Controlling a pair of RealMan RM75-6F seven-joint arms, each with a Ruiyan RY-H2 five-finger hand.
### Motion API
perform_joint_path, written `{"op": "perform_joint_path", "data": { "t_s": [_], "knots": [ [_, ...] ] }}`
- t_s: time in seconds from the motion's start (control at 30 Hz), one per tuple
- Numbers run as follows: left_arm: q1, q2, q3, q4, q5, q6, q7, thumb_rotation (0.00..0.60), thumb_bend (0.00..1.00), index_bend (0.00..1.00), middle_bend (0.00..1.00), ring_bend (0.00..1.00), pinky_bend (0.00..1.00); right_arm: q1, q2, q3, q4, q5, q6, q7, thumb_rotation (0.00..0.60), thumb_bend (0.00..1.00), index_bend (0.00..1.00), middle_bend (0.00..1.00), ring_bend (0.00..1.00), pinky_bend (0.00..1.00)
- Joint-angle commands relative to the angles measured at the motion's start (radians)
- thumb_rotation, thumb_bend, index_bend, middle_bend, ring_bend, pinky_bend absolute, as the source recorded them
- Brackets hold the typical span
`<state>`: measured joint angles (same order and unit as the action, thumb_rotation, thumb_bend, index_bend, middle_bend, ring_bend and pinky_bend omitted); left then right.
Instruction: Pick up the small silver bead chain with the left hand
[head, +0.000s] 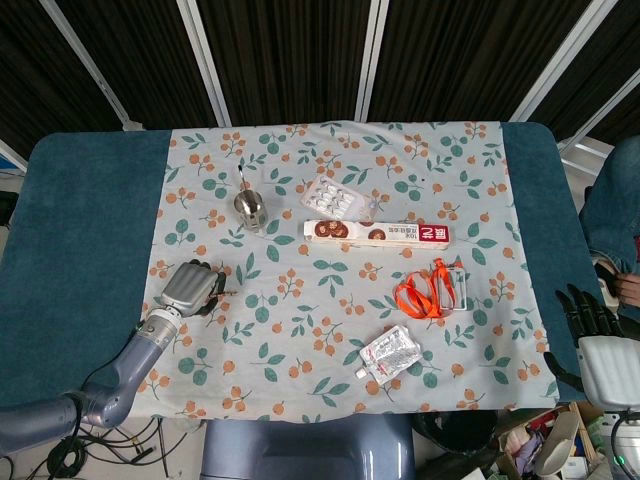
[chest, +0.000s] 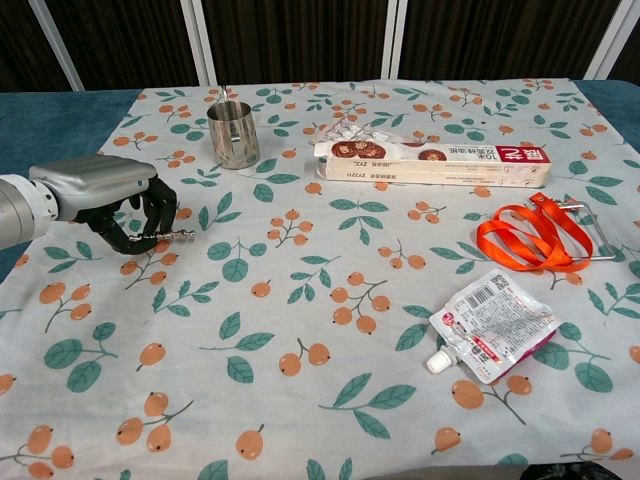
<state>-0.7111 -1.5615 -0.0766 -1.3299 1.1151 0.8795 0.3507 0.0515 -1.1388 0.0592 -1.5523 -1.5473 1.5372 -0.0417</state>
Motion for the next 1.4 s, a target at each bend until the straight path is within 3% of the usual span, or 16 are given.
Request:
{"op": "perform_joint_path", "data": {
  "t_s": [0.03, 0.23, 0.47, 0.87, 1.07, 1.4],
  "knots": [
    [0.006, -0.003, -0.009, 0.006, 0.006, 0.011, -0.020, 0.600, 0.43, 0.55, 0.55, 0.34, 0.31, 0.000, 0.000, 0.000, -0.001, 0.000, 0.001, 0.000, 0.600, 0.17, 0.03, 0.01, 0.05, 0.14],
    [0.002, 0.010, -0.030, -0.005, 0.027, 0.026, -0.047, 0.600, 0.43, 0.55, 0.55, 0.34, 0.32, -0.001, 0.000, 0.001, -0.002, 0.003, 0.000, -0.001, 0.600, 0.17, 0.03, 0.01, 0.05, 0.14],
    [-0.025, 0.084, -0.075, -0.085, 0.052, 0.044, -0.039, 0.600, 0.43, 0.55, 0.55, 0.34, 0.32, -0.001, 0.001, 0.000, -0.003, 0.003, 0.001, -0.001, 0.600, 0.17, 0.03, 0.01, 0.05, 0.14],
    [-0.143, 0.208, -0.195, -0.216, -0.025, 0.006, 0.073, 0.600, 0.43, 0.57, 0.55, 0.34, 0.33, -0.005, 0.000, 0.000, -0.007, 0.004, 0.005, -0.006, 0.600, 0.17, 0.03, 0.01, 0.05, 0.14],
    [-0.227, 0.186, -0.240, -0.239, -0.100, -0.034, 0.121, 0.600, 0.43, 0.57, 0.55, 0.35, 0.34, -0.005, 0.001, 0.000, -0.007, 0.005, 0.005, -0.006, 0.600, 0.17, 0.03, 0.01, 0.05, 0.14],
    [-0.359, 0.066, -0.267, -0.168, -0.229, -0.048, 0.186, 0.600, 0.43, 0.57, 0.56, 0.35, 0.36, -0.003, 0.000, 0.005, -0.003, 0.017, -0.003, -0.006, 0.600, 0.17, 0.03, 0.01, 0.05, 0.14]
  ]
}}
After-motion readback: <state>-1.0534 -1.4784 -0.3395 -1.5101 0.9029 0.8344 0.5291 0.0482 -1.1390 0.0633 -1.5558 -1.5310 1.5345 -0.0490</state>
